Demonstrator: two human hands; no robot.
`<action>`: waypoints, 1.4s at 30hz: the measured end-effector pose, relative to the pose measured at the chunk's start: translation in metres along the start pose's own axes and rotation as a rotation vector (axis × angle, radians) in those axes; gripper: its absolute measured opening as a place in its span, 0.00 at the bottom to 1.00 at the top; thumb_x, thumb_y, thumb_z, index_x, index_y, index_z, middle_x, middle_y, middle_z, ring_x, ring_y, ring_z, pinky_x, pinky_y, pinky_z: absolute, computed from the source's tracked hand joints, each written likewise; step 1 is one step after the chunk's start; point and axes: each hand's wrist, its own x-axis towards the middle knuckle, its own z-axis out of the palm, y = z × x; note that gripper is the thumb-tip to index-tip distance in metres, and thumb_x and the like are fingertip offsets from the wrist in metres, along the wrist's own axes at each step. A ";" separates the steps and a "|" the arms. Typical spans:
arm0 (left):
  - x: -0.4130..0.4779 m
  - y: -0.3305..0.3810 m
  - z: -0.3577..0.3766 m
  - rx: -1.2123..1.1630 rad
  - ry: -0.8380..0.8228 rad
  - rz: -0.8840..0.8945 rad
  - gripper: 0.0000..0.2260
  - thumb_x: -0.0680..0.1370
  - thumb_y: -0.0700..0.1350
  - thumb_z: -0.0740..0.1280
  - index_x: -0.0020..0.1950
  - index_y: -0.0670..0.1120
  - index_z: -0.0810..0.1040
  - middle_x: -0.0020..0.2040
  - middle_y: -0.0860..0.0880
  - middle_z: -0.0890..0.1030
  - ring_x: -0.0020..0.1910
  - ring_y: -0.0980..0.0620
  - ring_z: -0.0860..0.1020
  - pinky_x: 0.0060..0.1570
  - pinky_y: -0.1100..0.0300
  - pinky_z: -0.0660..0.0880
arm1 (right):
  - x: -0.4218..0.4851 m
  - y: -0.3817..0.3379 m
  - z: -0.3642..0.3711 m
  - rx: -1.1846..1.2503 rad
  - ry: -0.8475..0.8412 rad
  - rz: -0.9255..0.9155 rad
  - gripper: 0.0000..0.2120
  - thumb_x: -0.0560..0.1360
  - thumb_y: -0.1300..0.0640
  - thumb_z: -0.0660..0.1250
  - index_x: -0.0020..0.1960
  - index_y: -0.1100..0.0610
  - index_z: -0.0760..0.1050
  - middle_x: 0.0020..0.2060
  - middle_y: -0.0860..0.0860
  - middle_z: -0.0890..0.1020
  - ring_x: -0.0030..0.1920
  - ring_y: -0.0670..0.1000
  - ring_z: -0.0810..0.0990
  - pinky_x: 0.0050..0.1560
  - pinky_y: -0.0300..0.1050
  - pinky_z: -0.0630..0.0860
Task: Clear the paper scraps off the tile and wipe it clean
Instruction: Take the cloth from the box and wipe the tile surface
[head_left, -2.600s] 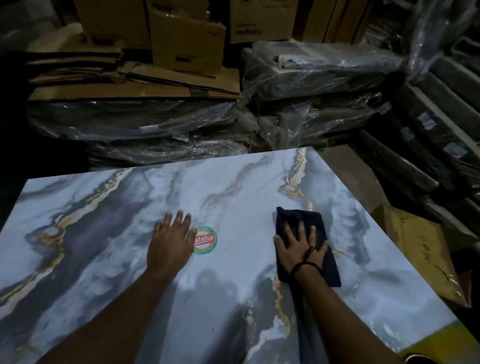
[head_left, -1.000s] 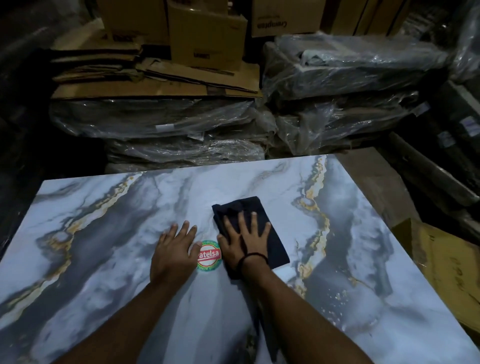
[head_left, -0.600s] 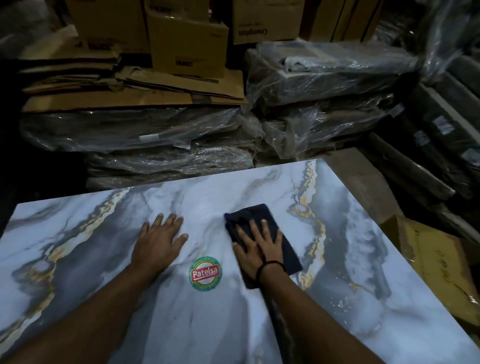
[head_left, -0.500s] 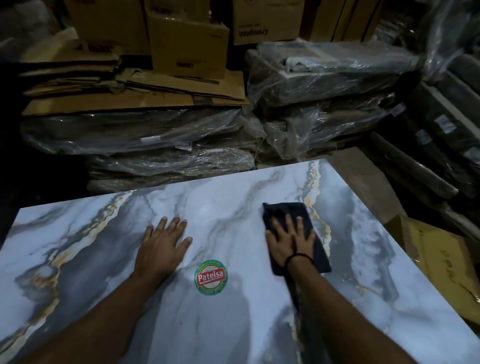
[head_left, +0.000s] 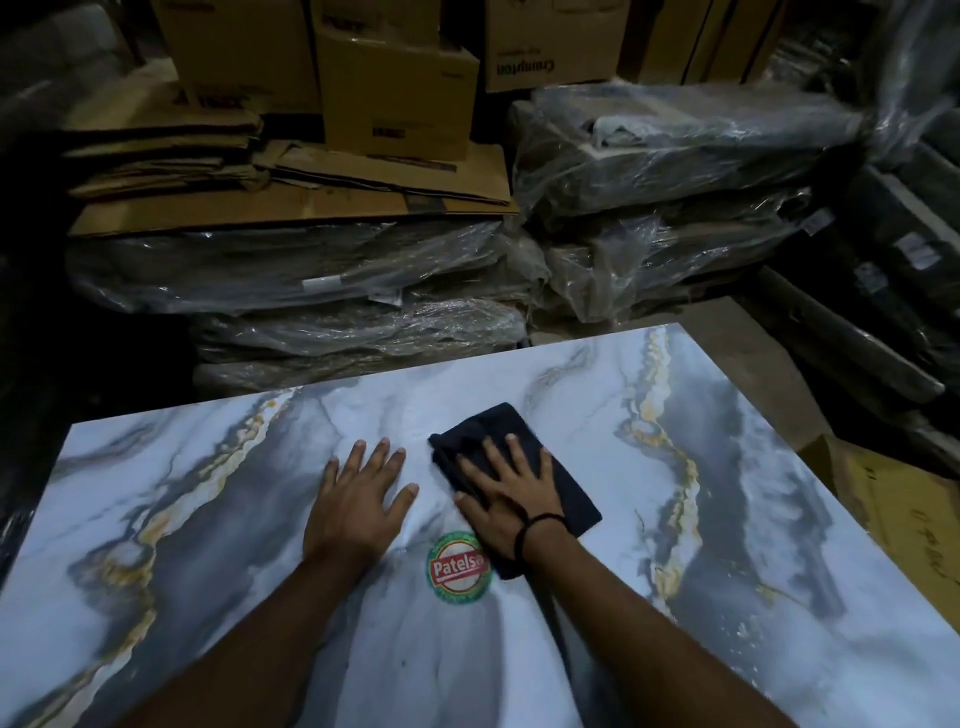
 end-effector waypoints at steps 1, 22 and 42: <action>0.000 0.000 -0.001 -0.008 -0.002 0.004 0.36 0.71 0.66 0.38 0.76 0.55 0.59 0.77 0.54 0.58 0.77 0.51 0.52 0.74 0.50 0.46 | 0.003 0.017 0.000 0.020 0.037 0.085 0.27 0.77 0.34 0.47 0.75 0.34 0.49 0.79 0.47 0.48 0.78 0.56 0.43 0.72 0.68 0.40; 0.003 -0.004 -0.002 -0.005 -0.012 0.020 0.34 0.72 0.66 0.42 0.73 0.54 0.66 0.75 0.53 0.63 0.75 0.50 0.59 0.72 0.50 0.53 | 0.032 0.093 -0.015 0.110 0.030 0.506 0.26 0.78 0.35 0.46 0.75 0.34 0.47 0.79 0.45 0.45 0.78 0.55 0.42 0.72 0.69 0.42; 0.035 -0.020 -0.009 -0.157 -0.042 0.017 0.30 0.75 0.61 0.48 0.75 0.50 0.63 0.76 0.52 0.60 0.77 0.53 0.53 0.74 0.56 0.45 | 0.057 0.045 -0.017 0.095 0.032 0.378 0.26 0.78 0.35 0.48 0.75 0.35 0.49 0.79 0.45 0.47 0.78 0.55 0.42 0.72 0.69 0.42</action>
